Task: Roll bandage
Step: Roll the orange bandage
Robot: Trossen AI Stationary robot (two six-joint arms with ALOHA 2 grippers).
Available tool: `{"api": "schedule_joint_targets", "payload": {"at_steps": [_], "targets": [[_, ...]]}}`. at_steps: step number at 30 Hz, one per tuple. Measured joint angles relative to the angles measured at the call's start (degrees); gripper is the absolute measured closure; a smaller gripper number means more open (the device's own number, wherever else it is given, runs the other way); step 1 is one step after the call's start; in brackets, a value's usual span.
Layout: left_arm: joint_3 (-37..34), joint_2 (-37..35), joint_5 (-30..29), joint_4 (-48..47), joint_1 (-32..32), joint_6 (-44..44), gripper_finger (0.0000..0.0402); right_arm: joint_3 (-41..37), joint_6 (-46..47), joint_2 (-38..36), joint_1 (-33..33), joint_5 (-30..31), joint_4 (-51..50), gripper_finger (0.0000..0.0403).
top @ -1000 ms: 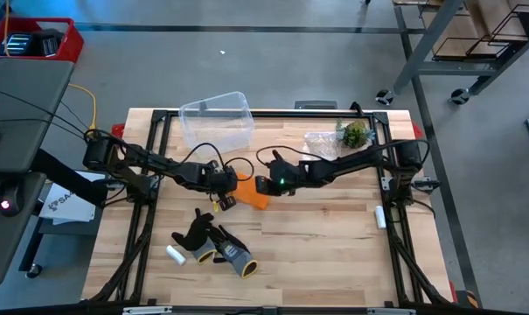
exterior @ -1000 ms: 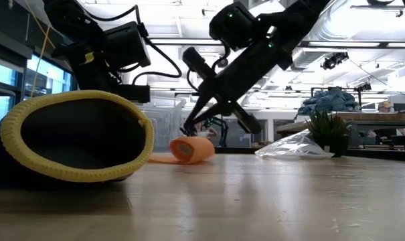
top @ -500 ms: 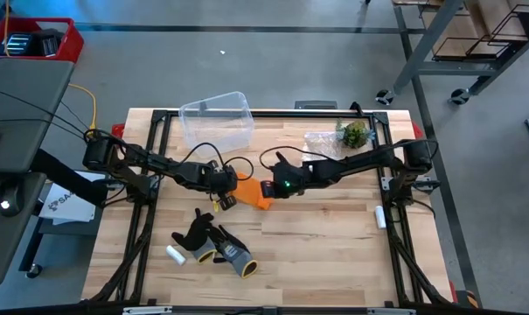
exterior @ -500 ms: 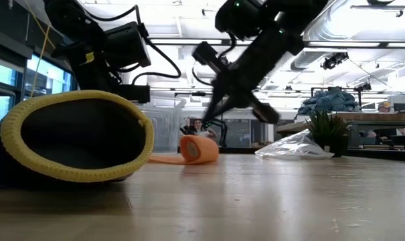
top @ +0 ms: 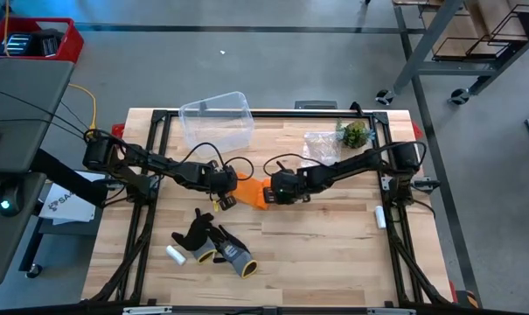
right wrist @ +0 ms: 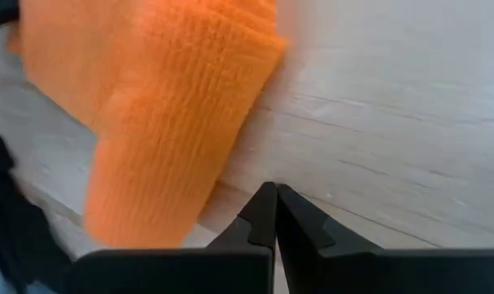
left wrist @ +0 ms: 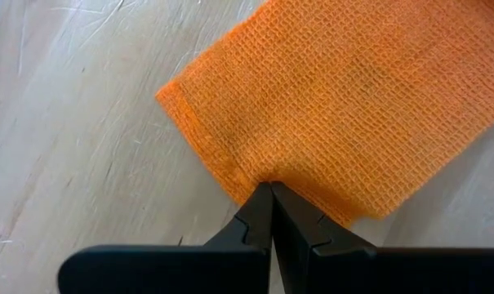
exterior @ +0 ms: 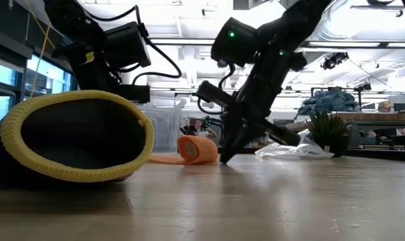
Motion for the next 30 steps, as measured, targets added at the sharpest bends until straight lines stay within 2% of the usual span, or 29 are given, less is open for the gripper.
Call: {"api": "schedule_joint_targets", "payload": {"at_steps": [9,15,24,27,30], "targets": [[0.1,0.0,0.1,-0.4,0.0,0.0,0.0401,0.0,1.1,0.3,0.0,1.4,8.6,0.0403],[0.1,-0.1,0.0,-1.5,0.0,1.1,0.0401,1.6,1.3,0.3,-0.1,2.6,10.6,0.0403],[0.1,-0.1,0.0,-1.8,0.0,2.5,0.0401,7.4,-6.8,0.6,-2.6,7.5,10.5,0.0403],[0.1,-0.1,0.0,-1.8,0.0,2.5,0.0401,9.4,-11.7,-1.2,-3.3,7.6,5.3,0.0403],[0.1,-0.1,0.1,-1.8,0.0,2.5,0.0401,11.7,-14.6,-2.9,-3.3,7.7,-5.3,0.0403]]}}
